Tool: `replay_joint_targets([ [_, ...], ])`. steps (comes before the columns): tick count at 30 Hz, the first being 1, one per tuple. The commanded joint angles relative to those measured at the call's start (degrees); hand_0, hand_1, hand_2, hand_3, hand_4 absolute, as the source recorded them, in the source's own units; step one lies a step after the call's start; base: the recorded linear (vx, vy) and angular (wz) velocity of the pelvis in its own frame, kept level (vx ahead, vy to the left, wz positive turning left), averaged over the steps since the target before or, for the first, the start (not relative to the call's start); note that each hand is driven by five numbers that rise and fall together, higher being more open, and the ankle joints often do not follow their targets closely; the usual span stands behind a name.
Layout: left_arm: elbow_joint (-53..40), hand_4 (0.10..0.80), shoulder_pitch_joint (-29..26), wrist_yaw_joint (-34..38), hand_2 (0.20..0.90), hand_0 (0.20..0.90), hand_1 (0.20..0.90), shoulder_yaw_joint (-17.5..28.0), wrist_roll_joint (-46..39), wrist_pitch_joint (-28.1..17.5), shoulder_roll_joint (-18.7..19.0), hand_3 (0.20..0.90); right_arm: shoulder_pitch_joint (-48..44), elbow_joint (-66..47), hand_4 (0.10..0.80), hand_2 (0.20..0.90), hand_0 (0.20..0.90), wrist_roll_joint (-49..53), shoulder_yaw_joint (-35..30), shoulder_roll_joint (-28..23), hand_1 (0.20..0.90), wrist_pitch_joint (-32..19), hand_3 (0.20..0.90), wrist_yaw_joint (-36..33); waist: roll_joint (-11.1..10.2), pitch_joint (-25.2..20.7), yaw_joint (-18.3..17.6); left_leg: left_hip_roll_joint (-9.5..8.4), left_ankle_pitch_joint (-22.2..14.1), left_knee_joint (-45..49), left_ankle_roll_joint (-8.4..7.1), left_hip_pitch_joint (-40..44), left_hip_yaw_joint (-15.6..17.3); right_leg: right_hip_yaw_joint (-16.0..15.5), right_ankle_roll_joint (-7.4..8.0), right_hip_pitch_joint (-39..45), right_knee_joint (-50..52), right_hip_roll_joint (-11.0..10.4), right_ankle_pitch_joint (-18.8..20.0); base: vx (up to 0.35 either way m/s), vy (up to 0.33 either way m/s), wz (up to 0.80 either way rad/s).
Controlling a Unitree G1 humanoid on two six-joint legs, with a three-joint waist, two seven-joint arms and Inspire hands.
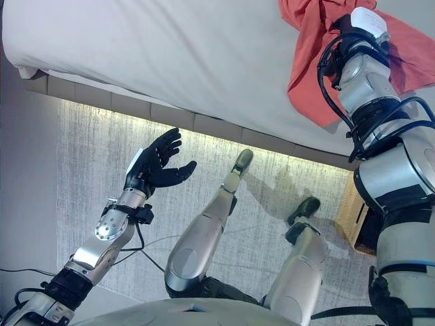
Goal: Pick up the clothes from the bed and place them into the basket
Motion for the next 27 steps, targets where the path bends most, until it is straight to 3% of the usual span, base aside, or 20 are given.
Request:
replay_joint_targets([
  [1,-6.48,0.800,2.58,0.40,0.900,0.900,0.900,1.05,-1.12,-4.55,2.66,0.900,-3.48,0.12,0.100,0.300,0.300,0.43,4.77,-3.80,0.300,0.18,0.200,-0.59,1.68,-2.04,0.07,1.61,-5.72,1.72,4.26,0.41,2.18,-0.61,-2.85,-0.25,1.19,1.70,1.40,0.000,0.000,0.00],
  [14,-5.21,0.800,0.84,0.01,0.900,0.900,0.900,1.54,-1.11,-3.80,2.70,0.900,-1.57,-2.48,0.100,0.300,0.300,0.71,3.67,-4.04,0.300,-0.18,0.200,-3.15,0.44,-2.04,-1.42,2.41,-6.62,0.44,4.25,5.94,3.57,-0.03,-2.47,4.90,-2.12,1.29,2.70,0.000,-0.010,-0.03],
  [18,-4.59,0.800,-0.65,0.38,0.900,0.900,0.900,1.67,-0.84,-3.33,2.51,0.900,-1.46,-3.76,0.100,0.300,0.300,1.11,3.47,-4.76,0.300,-0.86,0.200,-3.18,-0.33,-2.04,-2.38,2.72,-5.70,-0.04,4.37,7.50,4.14,-0.40,-2.70,6.92,-4.72,0.97,4.85,-0.044,0.016,-0.09],
  [27,-2.17,0.800,-2.24,0.32,0.900,0.900,0.900,1.64,-1.34,-2.59,2.20,0.900,1.25,-5.18,0.100,0.300,0.300,1.22,0.90,-7.58,0.300,-4.69,0.200,-4.18,-1.66,-2.04,-4.98,3.25,-6.62,-0.79,4.04,14.94,5.46,1.20,-2.08,14.69,-9.41,0.68,6.31,0.032,0.016,-0.15],
])
